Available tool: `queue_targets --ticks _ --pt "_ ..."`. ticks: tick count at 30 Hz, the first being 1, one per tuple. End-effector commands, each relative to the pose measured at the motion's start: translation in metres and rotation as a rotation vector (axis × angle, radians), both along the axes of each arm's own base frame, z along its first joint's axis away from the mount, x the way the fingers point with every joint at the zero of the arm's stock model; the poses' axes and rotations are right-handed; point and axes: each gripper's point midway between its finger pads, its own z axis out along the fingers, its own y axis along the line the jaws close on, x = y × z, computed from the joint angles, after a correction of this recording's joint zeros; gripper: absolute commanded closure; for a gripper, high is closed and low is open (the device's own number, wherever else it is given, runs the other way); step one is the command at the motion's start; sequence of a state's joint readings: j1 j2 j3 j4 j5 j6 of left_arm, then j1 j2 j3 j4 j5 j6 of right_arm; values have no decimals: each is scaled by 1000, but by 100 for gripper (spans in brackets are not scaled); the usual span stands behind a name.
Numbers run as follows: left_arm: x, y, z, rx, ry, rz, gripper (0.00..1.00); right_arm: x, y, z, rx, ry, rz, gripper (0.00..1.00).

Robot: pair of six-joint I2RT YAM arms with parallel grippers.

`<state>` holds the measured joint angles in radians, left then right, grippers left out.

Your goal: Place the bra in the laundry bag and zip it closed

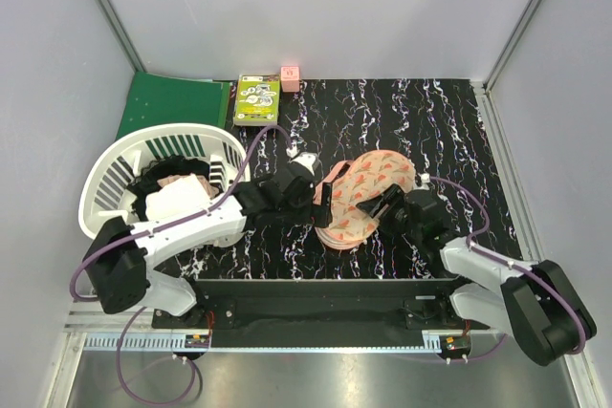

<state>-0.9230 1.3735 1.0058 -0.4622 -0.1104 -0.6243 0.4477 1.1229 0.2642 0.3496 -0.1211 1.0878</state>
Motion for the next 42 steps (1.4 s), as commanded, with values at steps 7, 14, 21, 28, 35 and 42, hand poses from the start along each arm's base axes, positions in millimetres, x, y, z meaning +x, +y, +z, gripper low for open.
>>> queue_targets --ticks 7,14,21,28,35,42 --pt "-13 -30 -7 -212 163 18 1 -46 -13 -22 -17 70 51 7" --pt "-16 -29 -35 -284 251 59 4 -58 -11 -17 6 69 89 7" --pt "-10 -21 -56 -318 278 129 5 -61 -9 -19 10 85 104 7" --pt "-7 -22 -85 -433 346 187 23 -59 -9 -22 -3 92 106 6" --pt "0 -27 -98 -474 363 208 36 -57 -2 -26 2 109 137 6" --pt "12 -16 -100 -461 333 238 73 -54 3 -28 8 130 156 5"
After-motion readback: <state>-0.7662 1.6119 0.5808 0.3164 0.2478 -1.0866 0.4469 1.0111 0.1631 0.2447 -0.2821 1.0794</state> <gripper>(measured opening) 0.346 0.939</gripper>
